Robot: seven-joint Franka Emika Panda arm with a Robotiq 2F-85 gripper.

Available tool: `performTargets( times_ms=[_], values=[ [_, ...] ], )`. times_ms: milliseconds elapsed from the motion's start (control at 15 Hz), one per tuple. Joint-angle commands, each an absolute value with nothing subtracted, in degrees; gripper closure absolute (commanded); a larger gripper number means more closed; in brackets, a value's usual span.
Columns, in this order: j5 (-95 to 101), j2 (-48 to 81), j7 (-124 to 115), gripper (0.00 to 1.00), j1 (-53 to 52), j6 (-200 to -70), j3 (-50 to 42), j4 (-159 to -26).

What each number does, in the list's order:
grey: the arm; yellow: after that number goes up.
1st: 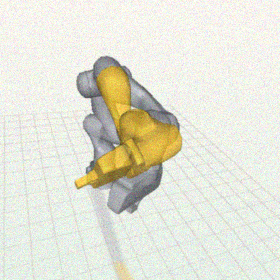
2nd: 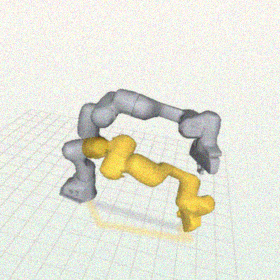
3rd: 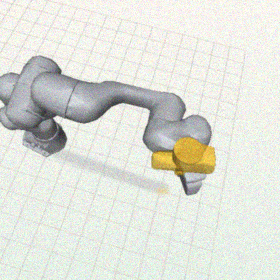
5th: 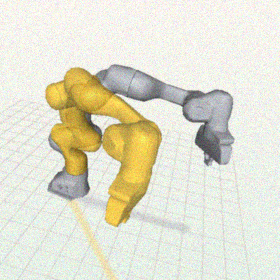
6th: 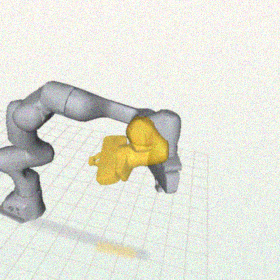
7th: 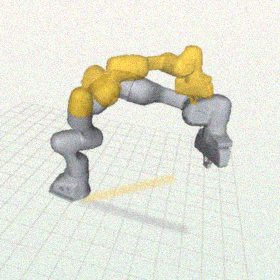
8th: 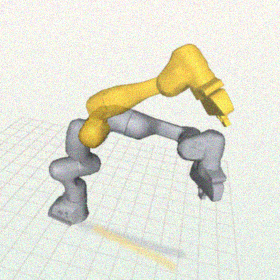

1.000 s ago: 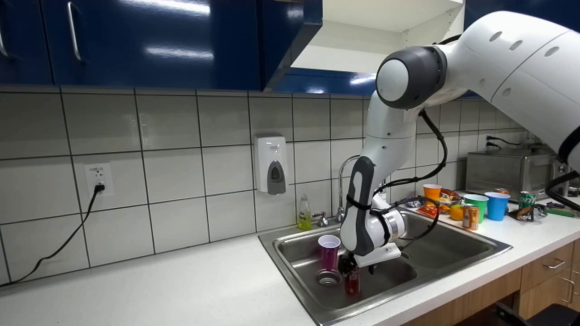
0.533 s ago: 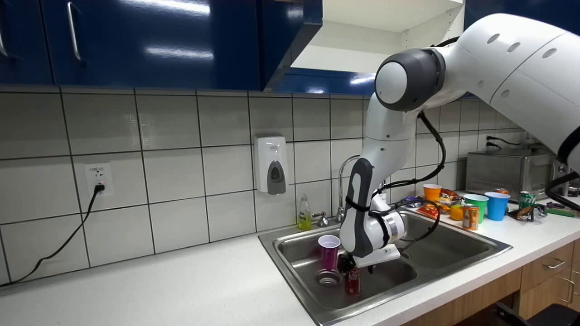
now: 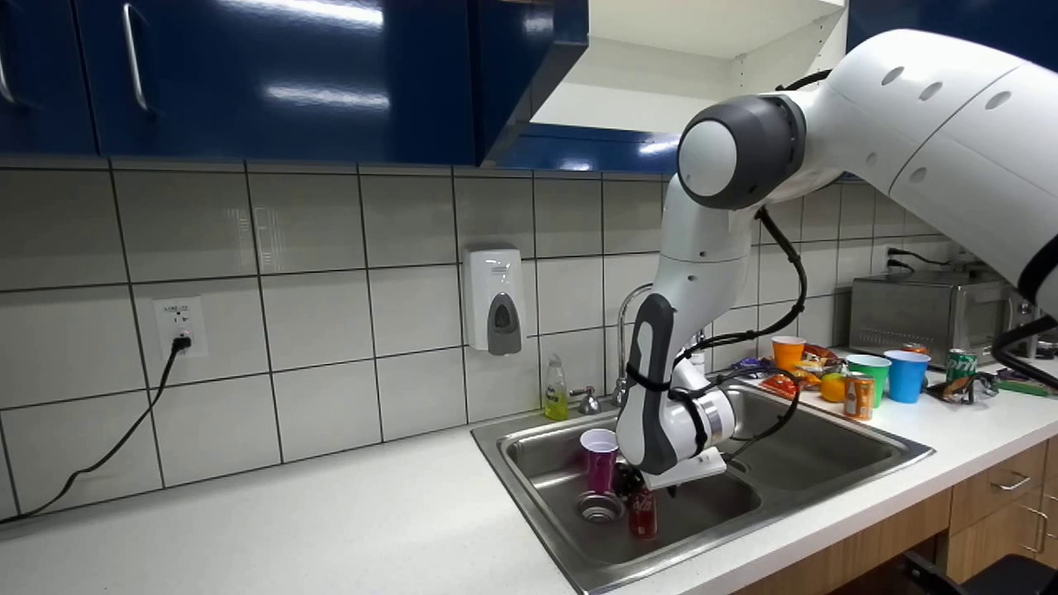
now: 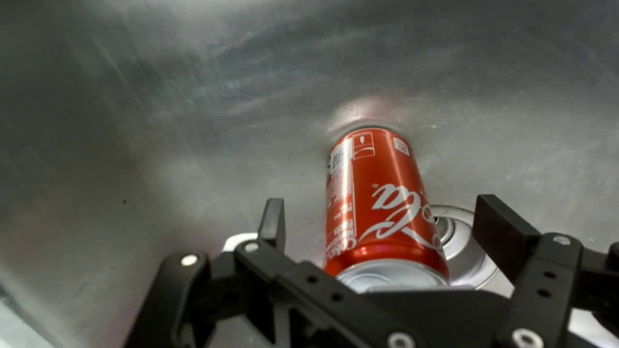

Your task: Put the Coca Cola can inside the open cabinet

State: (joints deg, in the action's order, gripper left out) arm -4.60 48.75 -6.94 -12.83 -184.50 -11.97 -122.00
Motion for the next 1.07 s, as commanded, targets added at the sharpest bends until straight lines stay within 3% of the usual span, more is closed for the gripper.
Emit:
performTargets(
  times_ms=[0,1000],
  values=[
    [-6.05,49.88,-8.14,0.0,-14.7,-185.88,-13.36,-121.06],
    [-9.13,52.28,-8.53,0.0,-17.27,-187.94,-15.06,-119.48]
  ],
)
